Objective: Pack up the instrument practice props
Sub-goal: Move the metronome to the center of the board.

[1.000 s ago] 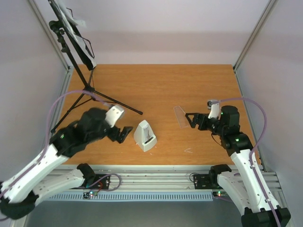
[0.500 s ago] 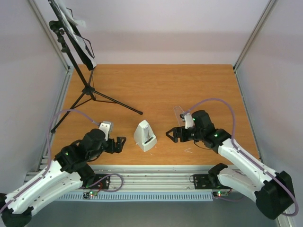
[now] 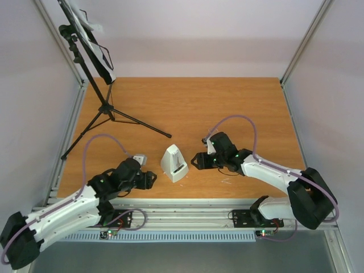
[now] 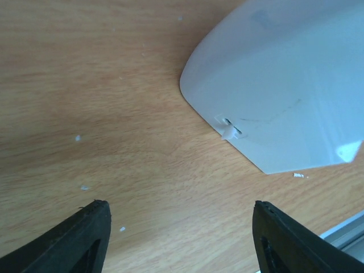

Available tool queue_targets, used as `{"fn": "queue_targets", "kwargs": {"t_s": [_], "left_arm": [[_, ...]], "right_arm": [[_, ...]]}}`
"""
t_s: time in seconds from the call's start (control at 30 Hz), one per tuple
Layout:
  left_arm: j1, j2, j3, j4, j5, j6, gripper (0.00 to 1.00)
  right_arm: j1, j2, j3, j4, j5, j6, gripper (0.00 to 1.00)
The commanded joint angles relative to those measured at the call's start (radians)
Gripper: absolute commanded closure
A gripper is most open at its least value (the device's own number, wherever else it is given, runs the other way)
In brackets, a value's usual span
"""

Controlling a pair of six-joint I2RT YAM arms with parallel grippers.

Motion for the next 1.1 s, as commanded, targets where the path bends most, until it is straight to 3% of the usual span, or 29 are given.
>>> {"fn": "queue_targets", "kwargs": {"t_s": [0.0,0.27,0.67,1.07], "left_arm": [[-0.003,0.108,0.015,0.175,0.028,0.002,0.33],[-0.003,0.250,0.017,0.269,-0.067,-0.028,0.41],[-0.003,0.400,0.020,0.389,-0.145,-0.038,0.47],[-0.003,0.576,0.077,0.521,-0.120,-0.003,0.47]], "right_arm": [[0.049,0.062,0.056,0.022,0.113,0.019,0.42],[0.056,0.155,0.071,0.042,0.169,0.049,0.53],[0.078,0.212,0.063,0.103,0.124,0.032,0.55],[0.136,0.189,0.028,0.122,0.149,-0.001,0.56]]}}
